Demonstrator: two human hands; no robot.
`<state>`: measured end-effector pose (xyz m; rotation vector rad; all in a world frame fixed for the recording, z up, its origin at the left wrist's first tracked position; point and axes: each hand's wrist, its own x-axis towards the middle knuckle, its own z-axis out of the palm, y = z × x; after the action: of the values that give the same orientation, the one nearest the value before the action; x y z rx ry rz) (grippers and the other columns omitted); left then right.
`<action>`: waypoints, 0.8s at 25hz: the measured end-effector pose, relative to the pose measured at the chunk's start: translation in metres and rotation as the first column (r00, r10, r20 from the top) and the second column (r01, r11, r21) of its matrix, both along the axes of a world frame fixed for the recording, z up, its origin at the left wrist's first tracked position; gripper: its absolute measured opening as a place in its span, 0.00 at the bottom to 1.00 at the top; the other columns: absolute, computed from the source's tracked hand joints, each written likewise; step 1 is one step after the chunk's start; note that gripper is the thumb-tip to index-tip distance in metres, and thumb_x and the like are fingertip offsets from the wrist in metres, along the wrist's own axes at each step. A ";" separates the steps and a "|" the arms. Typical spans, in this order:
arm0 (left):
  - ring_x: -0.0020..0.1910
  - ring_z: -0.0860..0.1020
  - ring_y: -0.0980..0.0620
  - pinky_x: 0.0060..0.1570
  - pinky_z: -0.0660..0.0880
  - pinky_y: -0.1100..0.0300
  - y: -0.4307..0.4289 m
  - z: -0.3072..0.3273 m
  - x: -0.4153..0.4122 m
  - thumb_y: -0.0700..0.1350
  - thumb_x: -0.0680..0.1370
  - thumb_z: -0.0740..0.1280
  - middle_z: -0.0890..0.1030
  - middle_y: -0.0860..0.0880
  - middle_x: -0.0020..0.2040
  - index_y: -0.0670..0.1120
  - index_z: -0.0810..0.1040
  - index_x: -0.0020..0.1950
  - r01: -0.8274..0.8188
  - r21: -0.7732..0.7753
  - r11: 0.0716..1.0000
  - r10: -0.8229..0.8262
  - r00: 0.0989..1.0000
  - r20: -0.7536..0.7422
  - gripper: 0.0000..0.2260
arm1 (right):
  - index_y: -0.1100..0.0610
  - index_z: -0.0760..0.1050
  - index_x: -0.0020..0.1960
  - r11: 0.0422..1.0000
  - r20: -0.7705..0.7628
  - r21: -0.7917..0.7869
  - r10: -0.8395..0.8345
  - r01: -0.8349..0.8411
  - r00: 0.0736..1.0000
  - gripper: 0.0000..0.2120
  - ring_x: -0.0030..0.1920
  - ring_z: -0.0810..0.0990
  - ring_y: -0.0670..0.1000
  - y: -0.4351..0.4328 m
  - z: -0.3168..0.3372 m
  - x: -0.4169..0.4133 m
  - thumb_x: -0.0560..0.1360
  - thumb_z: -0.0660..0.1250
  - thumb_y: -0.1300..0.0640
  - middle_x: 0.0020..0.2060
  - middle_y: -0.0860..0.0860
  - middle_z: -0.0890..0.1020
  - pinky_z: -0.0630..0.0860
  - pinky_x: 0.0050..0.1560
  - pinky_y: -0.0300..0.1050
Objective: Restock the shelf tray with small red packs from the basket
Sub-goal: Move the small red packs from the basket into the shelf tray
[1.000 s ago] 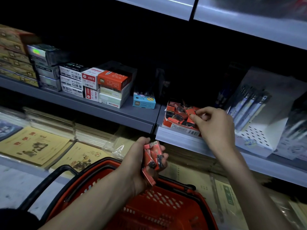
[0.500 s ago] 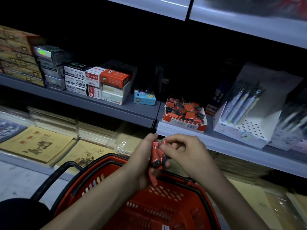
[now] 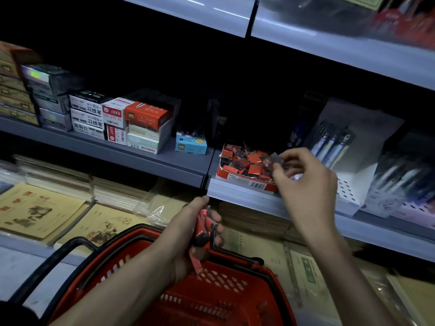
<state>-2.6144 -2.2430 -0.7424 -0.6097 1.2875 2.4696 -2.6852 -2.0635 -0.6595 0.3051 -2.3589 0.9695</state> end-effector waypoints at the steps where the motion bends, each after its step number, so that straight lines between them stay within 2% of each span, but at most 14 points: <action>1: 0.22 0.75 0.51 0.15 0.57 0.71 -0.001 0.000 -0.001 0.58 0.83 0.61 0.78 0.45 0.33 0.43 0.77 0.41 0.001 0.001 1.000 -0.001 1.000 -0.004 0.21 | 0.48 0.81 0.52 0.995 -0.035 0.093 -0.020 0.023 0.999 0.06 0.39 0.82 0.44 0.003 0.001 -0.010 0.76 0.73 0.56 0.39 0.44 0.84 0.79 0.42 0.41; 3: 0.22 0.75 0.51 0.16 0.56 0.71 -0.002 0.000 -0.002 0.59 0.83 0.61 0.78 0.45 0.32 0.44 0.75 0.38 0.012 -0.012 1.000 -0.013 1.000 -0.010 0.22 | 0.47 0.82 0.52 0.962 -0.037 0.272 -0.023 0.032 0.999 0.07 0.39 0.81 0.50 0.008 -0.004 -0.023 0.76 0.74 0.55 0.40 0.47 0.84 0.79 0.40 0.47; 6: 0.22 0.75 0.50 0.19 0.55 0.68 -0.002 0.001 -0.005 0.60 0.82 0.61 0.78 0.44 0.32 0.44 0.76 0.37 0.039 -0.054 0.998 -0.041 0.999 -0.033 0.23 | 0.47 0.84 0.54 0.899 0.004 0.437 -0.019 0.015 1.000 0.08 0.42 0.80 0.53 0.014 -0.012 -0.030 0.76 0.75 0.55 0.41 0.51 0.83 0.72 0.39 0.45; 10: 0.22 0.76 0.49 0.18 0.57 0.70 0.003 0.003 -0.002 0.59 0.83 0.62 0.78 0.43 0.32 0.43 0.76 0.39 0.056 -0.109 0.992 -0.066 0.994 -0.091 0.22 | 0.50 0.86 0.57 0.857 -0.017 0.515 0.030 -0.017 0.999 0.12 0.55 0.79 0.53 0.017 -0.010 -0.022 0.79 0.69 0.62 0.51 0.49 0.85 0.74 0.52 0.47; 12: 0.23 0.76 0.49 0.17 0.58 0.70 0.006 0.006 0.003 0.59 0.83 0.63 0.78 0.43 0.33 0.44 0.76 0.39 0.068 -0.156 0.985 -0.092 0.984 -0.154 0.21 | 0.51 0.85 0.56 0.921 -0.040 0.388 0.054 -0.034 0.998 0.10 0.53 0.80 0.50 0.013 -0.007 -0.007 0.79 0.68 0.61 0.51 0.46 0.84 0.73 0.51 0.42; 14: 0.23 0.76 0.48 0.18 0.59 0.69 0.009 0.008 0.007 0.58 0.82 0.65 0.78 0.43 0.33 0.44 0.76 0.39 0.083 -0.278 0.957 -0.143 0.968 -0.205 0.20 | 0.47 0.85 0.52 0.976 0.098 0.132 0.163 -0.176 0.982 0.07 0.45 0.81 0.44 0.004 -0.006 0.012 0.79 0.70 0.56 0.45 0.42 0.84 0.73 0.45 0.38; 16: 0.22 0.75 0.48 0.19 0.60 0.67 0.012 0.011 0.009 0.57 0.82 0.66 0.79 0.43 0.32 0.43 0.77 0.39 0.104 -0.420 0.902 -0.225 0.942 -0.248 0.20 | 0.46 0.86 0.50 0.923 0.323 -0.079 0.382 -0.377 0.866 0.05 0.46 0.82 0.40 -0.011 -0.007 0.027 0.78 0.72 0.52 0.44 0.39 0.86 0.76 0.47 0.35; 18: 0.21 0.74 0.47 0.21 0.62 0.64 0.016 0.010 0.012 0.56 0.79 0.67 0.80 0.42 0.30 0.42 0.78 0.36 0.118 -0.537 0.836 -0.304 0.912 -0.274 0.20 | 0.48 0.87 0.52 0.854 0.481 -0.116 0.495 -0.507 0.724 0.06 0.49 0.83 0.39 -0.020 -0.015 0.033 0.76 0.74 0.51 0.46 0.39 0.87 0.78 0.53 0.38; 20: 0.21 0.74 0.46 0.24 0.67 0.61 0.018 0.009 0.014 0.55 0.71 0.67 0.80 0.40 0.29 0.43 0.78 0.32 0.114 -0.603 0.789 -0.349 0.892 -0.288 0.16 | 0.50 0.87 0.53 0.819 0.547 -0.138 0.532 -0.557 0.647 0.07 0.49 0.85 0.42 -0.022 -0.023 0.033 0.76 0.75 0.54 0.45 0.44 0.88 0.80 0.55 0.44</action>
<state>-2.6002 -2.2250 -0.7339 -0.0456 2.1558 2.0296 -2.6527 -2.0856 -0.6821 0.9063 -2.9032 1.4521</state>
